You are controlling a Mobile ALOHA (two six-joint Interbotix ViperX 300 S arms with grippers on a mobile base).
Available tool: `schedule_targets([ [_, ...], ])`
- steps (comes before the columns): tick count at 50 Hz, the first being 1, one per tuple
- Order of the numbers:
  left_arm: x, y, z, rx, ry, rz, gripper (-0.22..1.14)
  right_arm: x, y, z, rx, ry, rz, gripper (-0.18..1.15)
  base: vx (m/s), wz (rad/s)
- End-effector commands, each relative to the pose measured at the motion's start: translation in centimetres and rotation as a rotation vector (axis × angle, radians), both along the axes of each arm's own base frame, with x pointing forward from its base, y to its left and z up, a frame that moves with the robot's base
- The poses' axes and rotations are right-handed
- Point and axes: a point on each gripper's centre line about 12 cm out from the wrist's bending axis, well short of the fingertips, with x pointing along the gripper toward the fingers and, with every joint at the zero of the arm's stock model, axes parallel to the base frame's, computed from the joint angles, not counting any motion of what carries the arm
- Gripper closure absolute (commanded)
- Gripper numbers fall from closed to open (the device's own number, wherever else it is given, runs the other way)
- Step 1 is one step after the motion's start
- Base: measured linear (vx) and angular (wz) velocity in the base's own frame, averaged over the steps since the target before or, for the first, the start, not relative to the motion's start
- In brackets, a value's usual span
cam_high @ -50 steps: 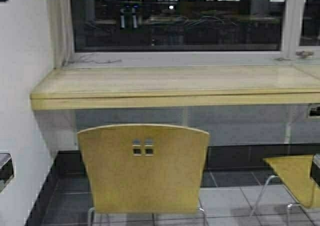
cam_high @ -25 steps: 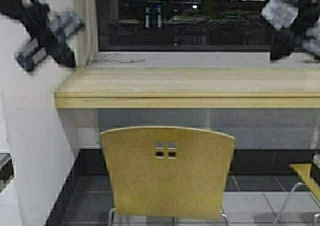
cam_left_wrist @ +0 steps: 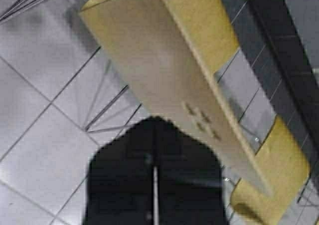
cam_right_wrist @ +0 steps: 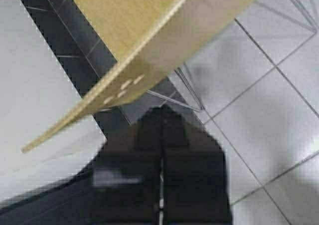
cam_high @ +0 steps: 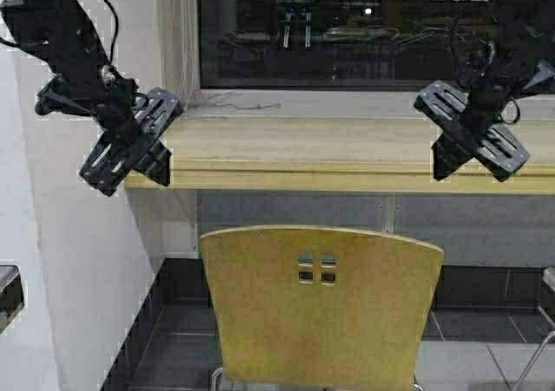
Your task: Push the chairs under the table
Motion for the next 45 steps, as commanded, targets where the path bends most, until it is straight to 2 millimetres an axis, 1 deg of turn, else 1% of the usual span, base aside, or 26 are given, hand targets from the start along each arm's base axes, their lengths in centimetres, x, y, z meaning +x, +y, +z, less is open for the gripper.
schedule_targets([
  [1,0.7,-0.4,1.0,-0.018,-0.034,0.005,0.56,0.4,1.0,1.2,0.005,-0.035,0.024,0.74,0.07,-0.03],
  [9,0.5,-0.5,0.8,-0.016,-0.027,0.002,0.22,0.0,2.6,0.8,0.014,-0.023,0.055,0.35,0.07,-0.06],
  [12,0.4,-0.5,0.9,-0.016,-0.027,0.002,0.1,-0.2,3.2,0.8,0.024,-0.019,0.058,0.23,0.06,-0.05],
  [15,0.2,-0.5,1.0,-0.017,-0.026,0.0,0.05,-0.4,3.7,0.9,0.043,-0.016,0.045,0.13,0.06,-0.06],
  [17,0.0,-0.6,1.1,-0.017,-0.026,-0.003,0.04,-0.8,3.9,0.8,0.054,-0.008,0.035,0.09,0.07,-0.06],
  [22,-0.7,-0.6,1.1,-0.03,-0.016,0.009,0.04,-1.6,4.2,0.3,0.077,0.027,0.009,0.08,0.08,-0.07],
  [30,-2.6,-1.2,1.0,-0.075,0.022,0.039,0.04,-4.4,4.5,-1.0,0.136,0.141,-0.072,0.08,0.09,-0.08],
  [34,-3.2,-1.3,0.9,-0.085,0.035,0.046,0.04,-5.3,4.4,-1.3,0.164,0.165,-0.125,0.08,0.1,-0.08],
  [41,-3.9,-1.3,0.9,-0.088,0.044,0.051,0.04,-5.9,4.4,-1.6,0.163,0.182,-0.134,0.08,0.1,-0.1],
  [45,-4.1,-1.3,0.9,-0.087,0.046,0.048,0.04,-5.9,4.5,-1.5,0.162,0.179,-0.126,0.08,0.1,-0.1],
])
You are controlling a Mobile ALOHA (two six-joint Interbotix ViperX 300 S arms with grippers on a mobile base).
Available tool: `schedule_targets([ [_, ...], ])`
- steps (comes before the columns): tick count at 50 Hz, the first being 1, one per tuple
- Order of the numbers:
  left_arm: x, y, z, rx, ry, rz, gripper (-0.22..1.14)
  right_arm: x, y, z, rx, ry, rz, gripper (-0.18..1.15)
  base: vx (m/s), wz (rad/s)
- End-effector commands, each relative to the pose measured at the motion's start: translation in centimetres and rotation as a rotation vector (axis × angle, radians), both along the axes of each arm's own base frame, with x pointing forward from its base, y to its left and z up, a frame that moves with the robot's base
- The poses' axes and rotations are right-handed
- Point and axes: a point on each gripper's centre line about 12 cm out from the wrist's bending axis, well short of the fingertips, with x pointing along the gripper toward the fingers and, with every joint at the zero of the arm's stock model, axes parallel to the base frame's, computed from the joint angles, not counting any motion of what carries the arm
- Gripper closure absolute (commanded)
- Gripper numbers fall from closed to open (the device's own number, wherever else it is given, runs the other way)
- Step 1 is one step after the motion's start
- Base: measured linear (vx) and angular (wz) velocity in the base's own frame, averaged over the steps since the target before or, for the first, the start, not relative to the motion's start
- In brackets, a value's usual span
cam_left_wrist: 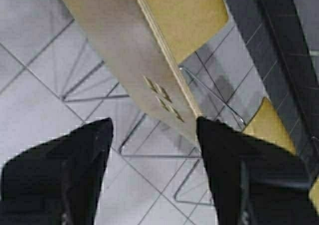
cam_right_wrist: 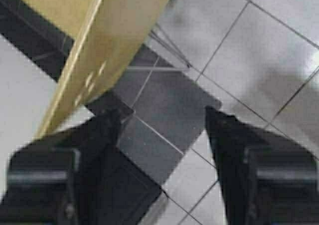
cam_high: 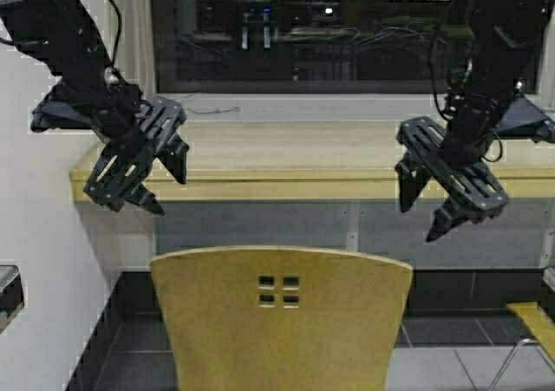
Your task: Push the chairs under the table
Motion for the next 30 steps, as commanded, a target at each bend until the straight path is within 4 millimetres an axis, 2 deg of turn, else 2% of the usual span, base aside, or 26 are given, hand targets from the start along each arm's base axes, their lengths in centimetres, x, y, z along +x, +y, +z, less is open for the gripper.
schedule_targets([
  [1,0.2,-0.2,1.2,-0.016,-0.034,0.0,0.04,0.4,0.7,1.3,0.013,-0.042,0.015,0.08,0.09,-0.09],
  [19,0.8,-1.0,1.3,-0.04,-0.035,0.021,0.05,1.3,1.1,1.9,0.039,-0.061,-0.011,0.08,0.06,-0.02],
  [30,1.7,-1.9,-1.3,-0.049,0.019,0.07,0.05,3.6,2.2,0.5,0.055,-0.062,-0.039,0.08,0.01,-0.01],
])
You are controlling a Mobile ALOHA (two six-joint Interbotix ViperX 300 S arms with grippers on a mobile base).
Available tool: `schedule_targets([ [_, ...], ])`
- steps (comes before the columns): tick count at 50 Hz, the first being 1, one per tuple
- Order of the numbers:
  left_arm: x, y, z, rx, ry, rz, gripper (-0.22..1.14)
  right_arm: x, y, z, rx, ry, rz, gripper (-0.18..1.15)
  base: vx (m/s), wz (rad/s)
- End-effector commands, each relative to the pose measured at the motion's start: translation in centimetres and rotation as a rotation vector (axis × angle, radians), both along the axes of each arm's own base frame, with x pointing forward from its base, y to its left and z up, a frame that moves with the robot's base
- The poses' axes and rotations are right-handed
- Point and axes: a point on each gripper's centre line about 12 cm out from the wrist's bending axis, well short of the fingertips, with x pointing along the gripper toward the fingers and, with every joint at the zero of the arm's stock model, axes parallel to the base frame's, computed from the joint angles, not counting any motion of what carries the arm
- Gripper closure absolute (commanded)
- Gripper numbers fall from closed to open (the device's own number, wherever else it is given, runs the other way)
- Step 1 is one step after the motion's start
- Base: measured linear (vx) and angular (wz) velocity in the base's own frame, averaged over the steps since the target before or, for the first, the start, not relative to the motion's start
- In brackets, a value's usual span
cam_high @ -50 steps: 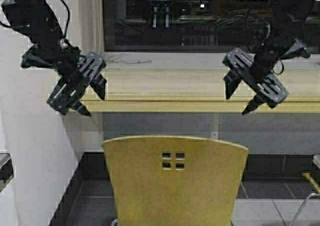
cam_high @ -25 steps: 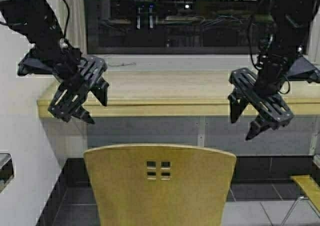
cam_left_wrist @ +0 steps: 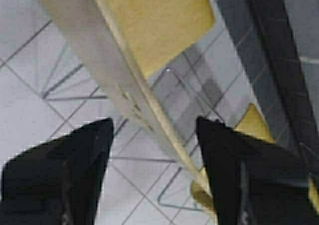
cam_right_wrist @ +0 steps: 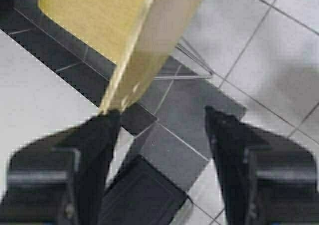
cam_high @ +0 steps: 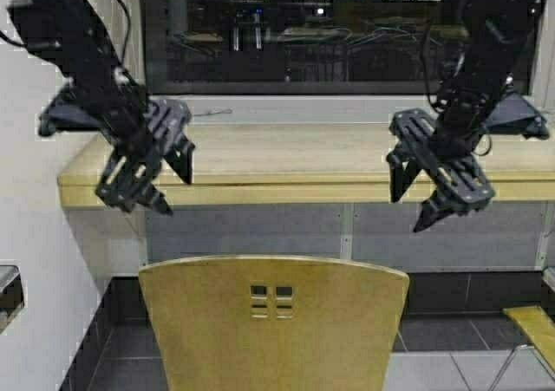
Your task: Push the chairs under the table
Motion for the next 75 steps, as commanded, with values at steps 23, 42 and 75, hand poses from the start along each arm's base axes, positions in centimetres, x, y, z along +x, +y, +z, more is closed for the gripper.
schedule_targets([
  [23,5.1,-2.5,-5.0,-0.038,0.009,0.1,0.05,6.4,3.5,-4.7,0.022,-0.01,-0.014,0.09,0.0,0.0],
  [42,6.2,-2.7,-8.1,-0.041,0.033,0.151,0.05,7.9,4.7,-7.3,0.041,0.022,-0.03,0.09,0.0,0.0],
  [75,8.8,-2.9,-12.9,-0.041,0.048,0.191,0.05,11.4,6.2,-12.5,0.051,0.029,-0.032,0.09,0.0,0.0],
])
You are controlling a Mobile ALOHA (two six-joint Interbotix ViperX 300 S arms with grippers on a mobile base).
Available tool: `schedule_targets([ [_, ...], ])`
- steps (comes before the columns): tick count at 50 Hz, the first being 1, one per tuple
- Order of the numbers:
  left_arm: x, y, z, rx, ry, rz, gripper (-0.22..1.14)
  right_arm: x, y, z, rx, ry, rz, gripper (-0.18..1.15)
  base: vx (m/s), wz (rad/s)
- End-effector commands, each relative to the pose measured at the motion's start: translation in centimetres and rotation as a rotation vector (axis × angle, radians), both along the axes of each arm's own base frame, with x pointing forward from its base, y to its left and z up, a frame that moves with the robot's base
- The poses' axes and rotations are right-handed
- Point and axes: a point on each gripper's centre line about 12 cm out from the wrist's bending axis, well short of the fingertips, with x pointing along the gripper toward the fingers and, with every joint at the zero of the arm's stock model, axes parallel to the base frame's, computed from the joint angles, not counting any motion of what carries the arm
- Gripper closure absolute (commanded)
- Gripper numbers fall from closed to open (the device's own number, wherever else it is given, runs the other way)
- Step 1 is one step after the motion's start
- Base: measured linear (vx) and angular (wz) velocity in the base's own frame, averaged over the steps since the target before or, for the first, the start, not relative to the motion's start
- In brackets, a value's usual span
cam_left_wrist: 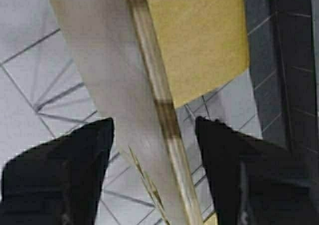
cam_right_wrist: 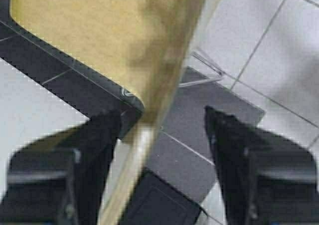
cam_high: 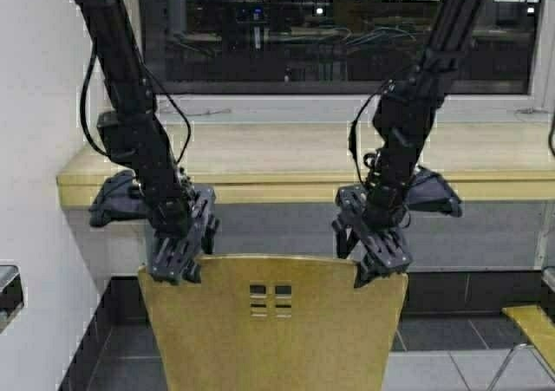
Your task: Push the chairs under the table
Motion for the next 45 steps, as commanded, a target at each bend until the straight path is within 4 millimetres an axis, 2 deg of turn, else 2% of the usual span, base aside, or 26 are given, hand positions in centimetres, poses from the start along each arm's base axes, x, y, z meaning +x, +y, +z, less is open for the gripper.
schedule_targets([
  [1,1.4,0.0,0.1,-0.012,-0.029,0.016,0.05,1.7,0.6,0.3,0.015,-0.038,-0.002,0.09,0.0,0.0],
  [9,2.2,0.4,-1.3,-0.011,-0.025,0.033,0.05,2.2,0.8,-1.6,0.013,-0.03,-0.001,0.09,0.0,0.0],
  [17,2.9,0.2,-2.4,-0.013,-0.032,0.035,0.06,2.7,1.0,-2.6,0.015,-0.031,0.0,0.09,0.0,0.0],
  [24,3.2,0.1,-2.7,-0.015,-0.036,0.035,0.18,2.9,1.2,-2.9,0.019,-0.026,0.003,0.13,0.0,0.0],
  [28,3.3,0.1,-2.8,-0.015,-0.036,0.035,0.35,2.9,1.2,-2.9,0.019,-0.029,0.002,0.26,0.01,-0.01],
  [36,3.3,0.1,-3.0,-0.015,-0.036,0.035,0.68,2.8,1.1,-2.9,0.018,-0.023,0.003,0.67,0.02,-0.01],
  [40,3.3,0.1,-3.0,-0.016,-0.034,0.034,0.71,2.5,1.1,-2.9,0.018,-0.016,0.002,0.79,0.02,-0.01],
  [45,3.4,0.0,-2.9,-0.016,-0.037,0.035,0.7,2.5,1.1,-2.6,0.021,-0.014,0.002,0.8,0.04,-0.01],
])
